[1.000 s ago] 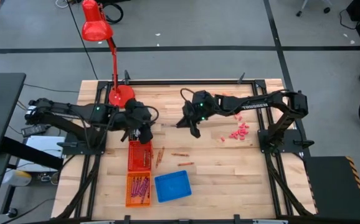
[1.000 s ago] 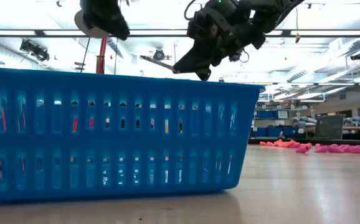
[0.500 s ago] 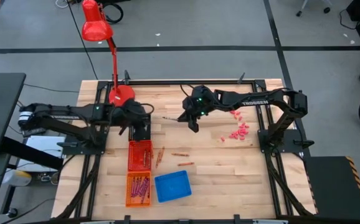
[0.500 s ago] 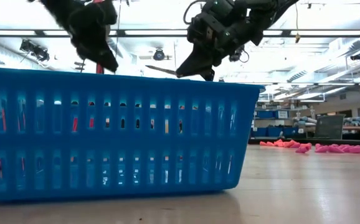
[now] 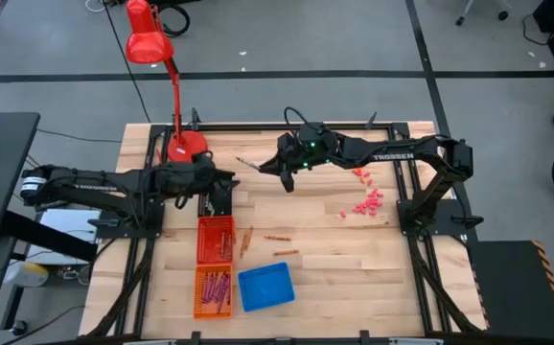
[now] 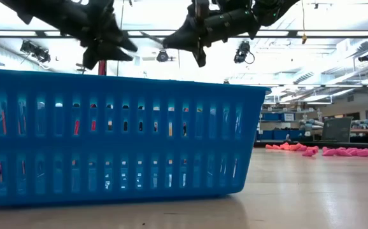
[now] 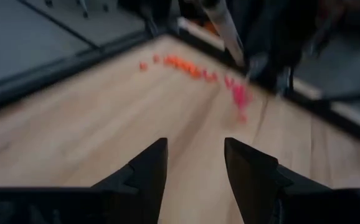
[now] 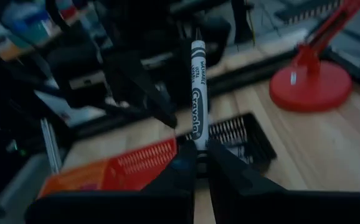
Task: Sort crayons
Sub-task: Put the black crayon into the black bin
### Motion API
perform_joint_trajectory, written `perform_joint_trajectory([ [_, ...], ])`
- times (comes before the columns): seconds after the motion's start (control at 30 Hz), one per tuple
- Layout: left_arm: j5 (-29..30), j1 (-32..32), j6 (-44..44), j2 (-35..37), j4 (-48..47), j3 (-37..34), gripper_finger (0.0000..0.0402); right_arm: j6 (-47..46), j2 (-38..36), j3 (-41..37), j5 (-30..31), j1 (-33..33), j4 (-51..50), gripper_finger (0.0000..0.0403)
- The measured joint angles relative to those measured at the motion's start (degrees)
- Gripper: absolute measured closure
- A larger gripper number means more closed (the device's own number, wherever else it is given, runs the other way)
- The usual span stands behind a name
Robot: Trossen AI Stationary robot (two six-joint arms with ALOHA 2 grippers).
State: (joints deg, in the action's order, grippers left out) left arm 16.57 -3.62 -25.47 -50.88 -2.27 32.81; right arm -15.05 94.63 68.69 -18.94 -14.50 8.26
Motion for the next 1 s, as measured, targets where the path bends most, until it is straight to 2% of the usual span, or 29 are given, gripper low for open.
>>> perform_joint_trajectory([
  [0.43,-1.1,-5.6,1.7,-0.1,18.5,0.0,0.023,-3.0,-0.1,0.0,-0.1,-1.4,12.9,0.0372],
  [0.73,-1.5,-6.5,3.6,-0.4,27.2,0.0,0.023,-3.0,-0.1,0.0,-0.6,-2.3,16.5,0.0367],
  [1.0,-1.5,-7.9,1.7,-5.3,34.0,-0.1,0.023,-2.3,-0.1,0.0,-0.7,-2.3,16.5,0.0366],
])
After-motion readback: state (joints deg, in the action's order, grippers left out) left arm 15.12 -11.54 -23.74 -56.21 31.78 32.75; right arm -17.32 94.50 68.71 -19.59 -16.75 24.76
